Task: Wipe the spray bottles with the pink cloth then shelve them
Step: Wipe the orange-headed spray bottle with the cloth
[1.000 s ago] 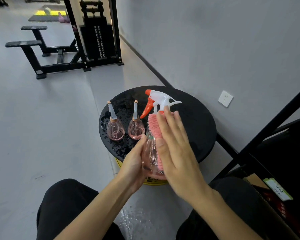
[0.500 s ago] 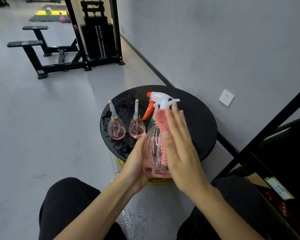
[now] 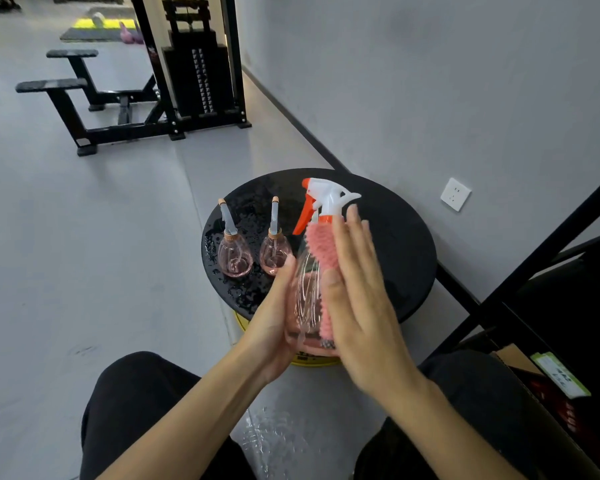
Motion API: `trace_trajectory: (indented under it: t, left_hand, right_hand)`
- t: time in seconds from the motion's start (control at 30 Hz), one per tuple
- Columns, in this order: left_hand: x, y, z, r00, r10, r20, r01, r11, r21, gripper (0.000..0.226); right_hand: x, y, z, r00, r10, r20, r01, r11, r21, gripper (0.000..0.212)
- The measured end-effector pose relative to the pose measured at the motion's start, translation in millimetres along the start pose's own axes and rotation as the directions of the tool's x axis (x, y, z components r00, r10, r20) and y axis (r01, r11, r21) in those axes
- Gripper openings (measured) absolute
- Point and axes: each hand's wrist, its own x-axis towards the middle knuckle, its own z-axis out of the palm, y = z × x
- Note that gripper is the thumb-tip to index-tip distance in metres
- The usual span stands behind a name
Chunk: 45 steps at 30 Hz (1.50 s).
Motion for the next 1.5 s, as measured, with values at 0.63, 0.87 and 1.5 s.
trace_trajectory:
  t: [0.63,0.87,1.5]
  left_hand:
    - [-1,0,0,0.998,-0.066,-0.023,0.066,0.998,-0.014,0.055]
    - [0,7,5,0.999,-0.043,0.029,0.046,0.992,-0.116,0.065]
    - [4,-10,1,0.996,-0.094,0.011,0.095,0.993,-0.067,0.062]
  right_hand:
    - [2,4,0,0.999,-0.051,-0.003,0.05,0.994,-0.099,0.055]
    - [-36,2,15,0.991,-0.124,0.043,0.131,0.965,-0.227,0.056]
    - [-15,12,3,0.998,-0.043,0.038,0.048,0.989,-0.14,0.055]
